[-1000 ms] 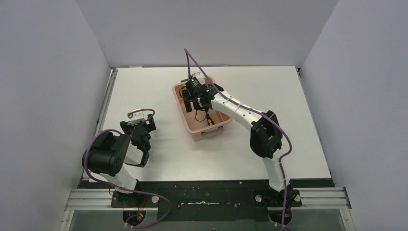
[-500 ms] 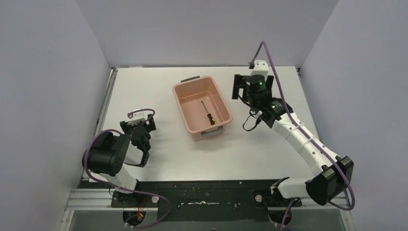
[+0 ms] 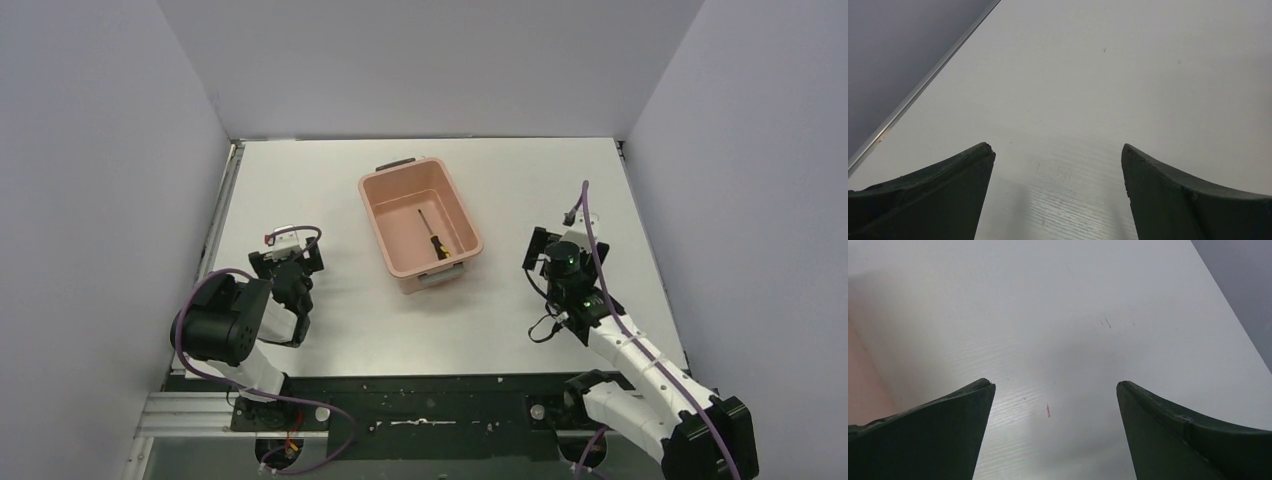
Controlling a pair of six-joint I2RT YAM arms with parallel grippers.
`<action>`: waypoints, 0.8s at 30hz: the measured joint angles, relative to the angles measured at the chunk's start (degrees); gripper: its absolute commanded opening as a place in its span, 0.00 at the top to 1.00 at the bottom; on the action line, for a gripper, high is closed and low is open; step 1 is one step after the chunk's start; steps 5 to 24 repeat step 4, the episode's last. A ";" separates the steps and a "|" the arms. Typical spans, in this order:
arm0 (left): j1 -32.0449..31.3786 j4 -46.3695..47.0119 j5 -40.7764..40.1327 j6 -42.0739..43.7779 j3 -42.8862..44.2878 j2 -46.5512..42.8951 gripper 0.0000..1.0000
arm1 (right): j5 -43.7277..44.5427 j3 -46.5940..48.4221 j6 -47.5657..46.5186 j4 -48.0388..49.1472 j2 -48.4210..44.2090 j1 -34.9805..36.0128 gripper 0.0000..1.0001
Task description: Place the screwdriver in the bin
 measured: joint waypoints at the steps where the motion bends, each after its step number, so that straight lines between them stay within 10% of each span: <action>1: 0.00 0.00 0.00 0.02 0.00 0.00 0.03 | 0.42 -1.81 0.59 0.68 -0.66 0.00 0.00; 24: 0.00 0.00 0.00 0.02 0.00 0.00 0.03 | 1.25 -4.44 1.97 1.05 -0.61 0.00 0.00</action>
